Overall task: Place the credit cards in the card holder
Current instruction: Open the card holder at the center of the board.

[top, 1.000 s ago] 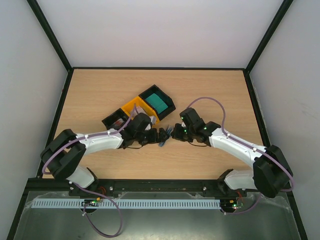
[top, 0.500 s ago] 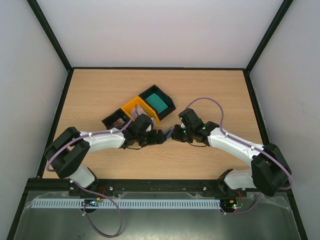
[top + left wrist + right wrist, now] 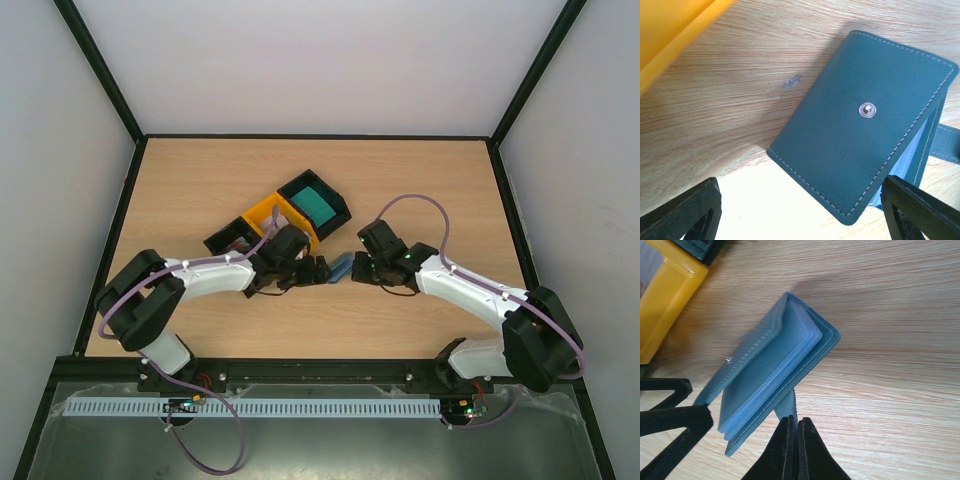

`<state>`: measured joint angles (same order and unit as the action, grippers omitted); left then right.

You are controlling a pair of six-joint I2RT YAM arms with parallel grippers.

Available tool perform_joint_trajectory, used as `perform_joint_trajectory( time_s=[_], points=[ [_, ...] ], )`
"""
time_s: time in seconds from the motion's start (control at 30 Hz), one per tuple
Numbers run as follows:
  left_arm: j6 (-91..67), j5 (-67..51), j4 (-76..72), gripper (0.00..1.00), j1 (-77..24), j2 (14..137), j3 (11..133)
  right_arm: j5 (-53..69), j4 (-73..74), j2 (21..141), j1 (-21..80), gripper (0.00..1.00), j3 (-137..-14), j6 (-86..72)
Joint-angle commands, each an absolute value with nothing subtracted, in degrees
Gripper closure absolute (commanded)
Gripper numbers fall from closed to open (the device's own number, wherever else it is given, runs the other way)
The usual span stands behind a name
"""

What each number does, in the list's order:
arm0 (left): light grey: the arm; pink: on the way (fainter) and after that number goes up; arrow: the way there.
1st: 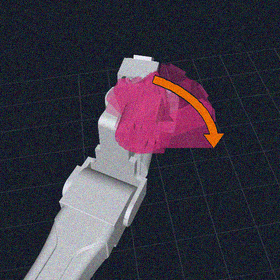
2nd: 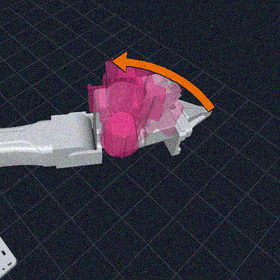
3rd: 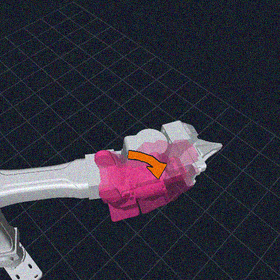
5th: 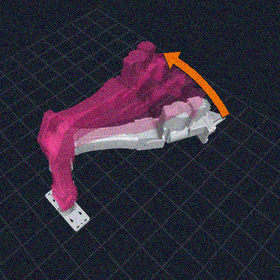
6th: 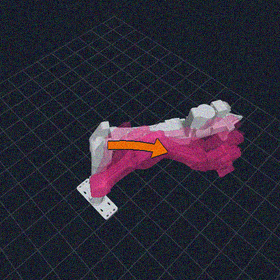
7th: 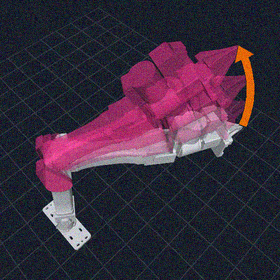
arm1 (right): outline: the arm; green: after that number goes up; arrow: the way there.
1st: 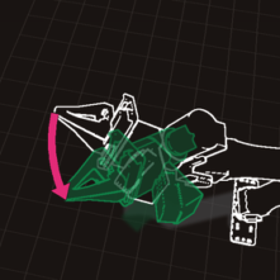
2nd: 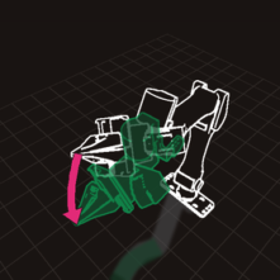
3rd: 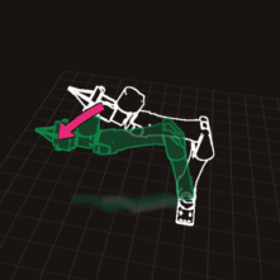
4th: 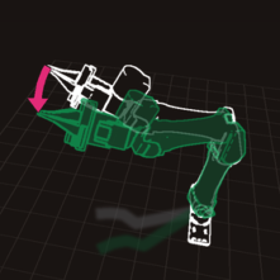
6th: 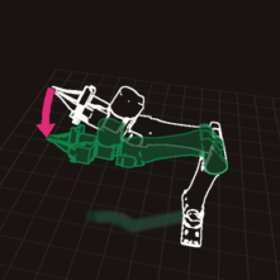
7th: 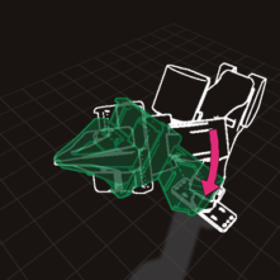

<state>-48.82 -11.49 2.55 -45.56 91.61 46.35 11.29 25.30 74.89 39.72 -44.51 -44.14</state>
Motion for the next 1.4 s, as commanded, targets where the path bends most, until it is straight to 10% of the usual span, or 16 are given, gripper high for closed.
perform_joint_trajectory(
  time_s=[0.0,0.53,1.37],
  points=[
    [-47.4,-9.2,6.9,0.11,-45.0,92.8,47.8,5.0,30.1,73.3,39.7,0.98,-44.0,-42.1],
    [-43.8,-4.0,12.1,0.46,-44.7,97.5,53.3,4.3,30.6,71.9,39.6,0.98,-38.9,-34.6],
    [-34.7,-8.9,10.5,0.54,-44.7,104.4,62.4,-21.7,30.6,91.2,39.5,0.83,-46.0,-41.1]
  ],
)
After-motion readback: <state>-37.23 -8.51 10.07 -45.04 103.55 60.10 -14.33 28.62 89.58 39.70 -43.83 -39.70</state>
